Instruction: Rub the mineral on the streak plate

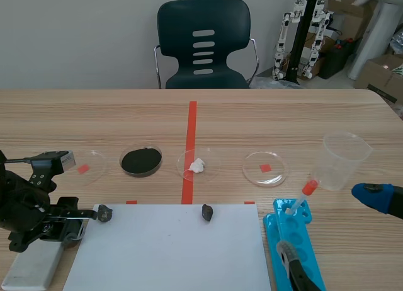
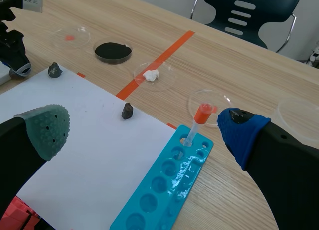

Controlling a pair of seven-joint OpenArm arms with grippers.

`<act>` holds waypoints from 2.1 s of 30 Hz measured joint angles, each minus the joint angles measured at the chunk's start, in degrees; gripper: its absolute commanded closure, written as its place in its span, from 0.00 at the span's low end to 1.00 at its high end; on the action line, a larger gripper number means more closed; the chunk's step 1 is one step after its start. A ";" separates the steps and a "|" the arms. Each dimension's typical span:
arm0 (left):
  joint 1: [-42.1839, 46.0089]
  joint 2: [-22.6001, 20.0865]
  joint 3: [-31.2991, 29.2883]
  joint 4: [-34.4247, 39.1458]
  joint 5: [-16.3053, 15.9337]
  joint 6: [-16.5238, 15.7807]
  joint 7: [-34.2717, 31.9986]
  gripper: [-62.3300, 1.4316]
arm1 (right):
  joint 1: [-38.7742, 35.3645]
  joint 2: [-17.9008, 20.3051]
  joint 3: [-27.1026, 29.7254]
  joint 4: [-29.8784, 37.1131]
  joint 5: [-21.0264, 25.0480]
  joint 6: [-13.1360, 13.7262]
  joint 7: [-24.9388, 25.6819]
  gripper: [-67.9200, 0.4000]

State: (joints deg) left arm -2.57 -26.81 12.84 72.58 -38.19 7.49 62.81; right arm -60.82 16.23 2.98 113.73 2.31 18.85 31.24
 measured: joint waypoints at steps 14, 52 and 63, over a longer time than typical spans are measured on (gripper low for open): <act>7.61 -2.38 -0.24 13.09 1.31 2.38 -5.09 0.84 | 0.00 -0.02 0.00 0.00 0.00 0.02 0.00 0.08; 52.43 -5.57 -13.03 40.13 17.42 -17.20 -67.69 0.84 | 0.00 -0.02 0.00 0.00 0.00 0.00 0.00 0.08; 53.20 -5.60 -13.03 40.13 17.40 -17.22 -68.59 0.84 | 0.00 -0.02 0.00 0.00 0.00 0.00 0.00 0.08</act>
State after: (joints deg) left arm 50.63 -32.40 -0.19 112.71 -20.80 -9.74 -5.78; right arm -60.82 16.21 2.98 113.73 2.31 18.85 31.24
